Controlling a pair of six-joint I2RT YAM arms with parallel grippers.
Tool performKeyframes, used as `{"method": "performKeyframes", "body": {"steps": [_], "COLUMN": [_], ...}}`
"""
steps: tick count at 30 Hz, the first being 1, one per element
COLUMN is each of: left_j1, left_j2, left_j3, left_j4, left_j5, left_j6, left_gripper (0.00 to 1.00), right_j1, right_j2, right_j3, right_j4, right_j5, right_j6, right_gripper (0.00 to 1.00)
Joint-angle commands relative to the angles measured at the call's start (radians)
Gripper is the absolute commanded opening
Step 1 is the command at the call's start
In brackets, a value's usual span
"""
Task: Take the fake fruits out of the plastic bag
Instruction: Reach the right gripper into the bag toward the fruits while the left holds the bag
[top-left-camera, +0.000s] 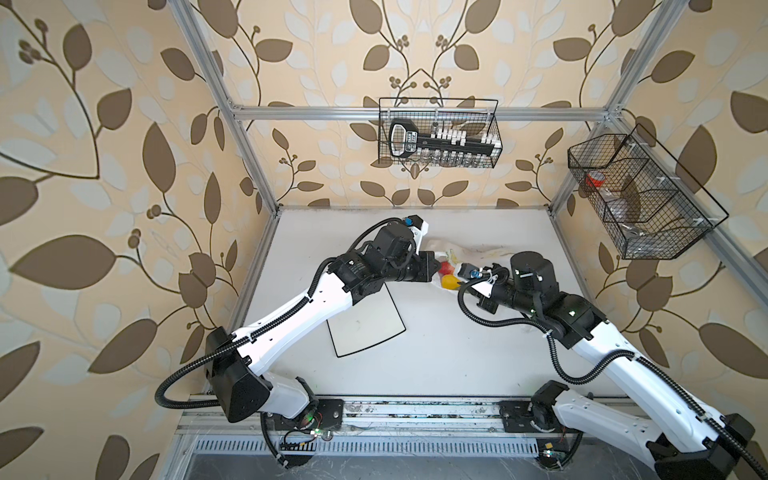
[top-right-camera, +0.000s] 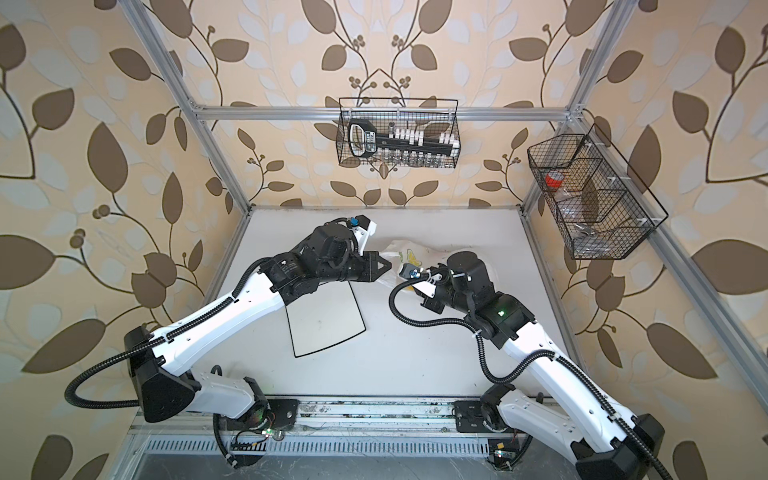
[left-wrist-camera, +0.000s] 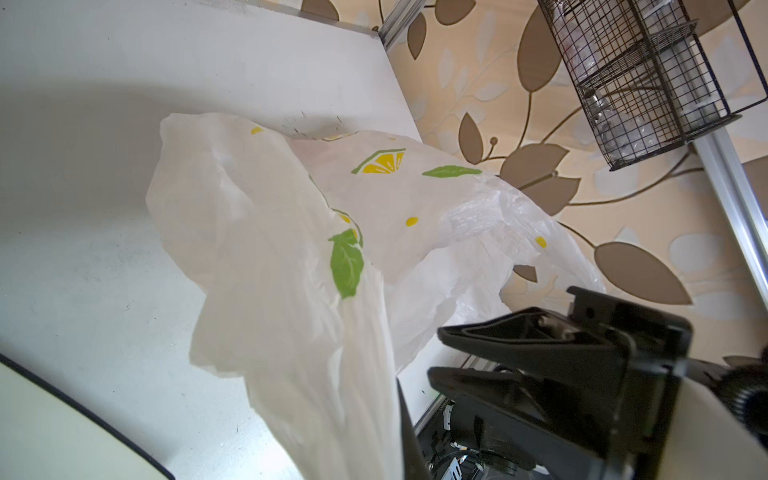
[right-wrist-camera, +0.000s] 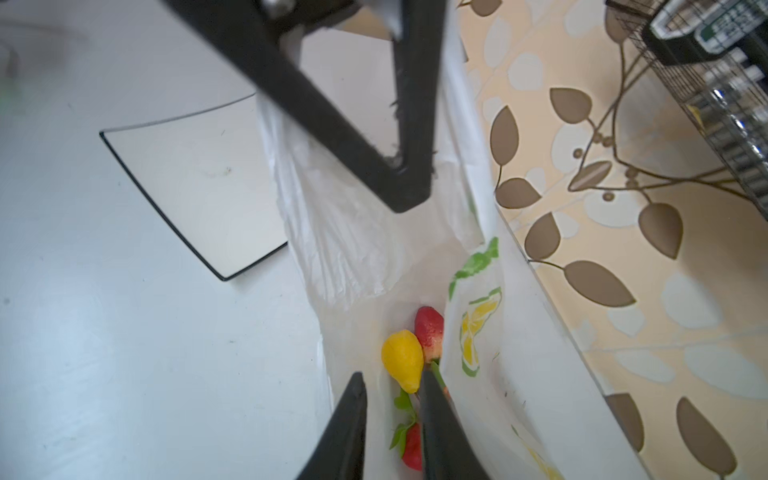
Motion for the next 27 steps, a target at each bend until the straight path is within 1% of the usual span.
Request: {"method": "performKeyframes", "body": {"steps": [1, 5, 8, 13, 17, 20, 24, 25, 27], "left_j1": [0.007, 0.007, 0.007, 0.007, 0.007, 0.007, 0.007, 0.007, 0.007], "left_j2": [-0.074, -0.119, -0.158, -0.209, -0.255, -0.277, -0.292, -0.294, -0.302], "left_j3": [-0.016, -0.043, -0.066, -0.090, -0.112, -0.120, -0.131, -0.133, -0.138], "left_j4": [-0.010, -0.028, -0.043, -0.110, -0.123, -0.124, -0.126, -0.127, -0.126], "left_j5": [0.019, 0.027, 0.040, 0.055, 0.071, 0.070, 0.023, 0.019, 0.021], "left_j6": [0.036, 0.047, 0.071, 0.144, 0.173, 0.178, 0.161, 0.157, 0.140], "left_gripper": [0.00, 0.00, 0.00, 0.00, 0.00, 0.00, 0.00, 0.00, 0.00], "right_j1": [0.019, 0.044, 0.052, 0.052, 0.051, 0.056, 0.077, 0.082, 0.082], "right_j2": [0.040, 0.075, 0.086, 0.098, 0.133, 0.161, 0.186, 0.192, 0.218], "right_j3": [-0.027, -0.057, -0.075, -0.098, -0.134, -0.158, -0.206, -0.217, -0.225], "right_j4": [0.033, 0.067, 0.100, 0.120, 0.120, 0.124, 0.161, 0.171, 0.195], "right_j5": [0.002, 0.064, 0.100, 0.127, 0.188, 0.226, 0.284, 0.300, 0.362], "right_j6": [-0.198, -0.239, -0.251, -0.264, -0.312, -0.334, -0.334, -0.332, -0.289], "right_gripper": [0.15, 0.07, 0.04, 0.05, 0.06, 0.05, 0.06, 0.07, 0.10]}}
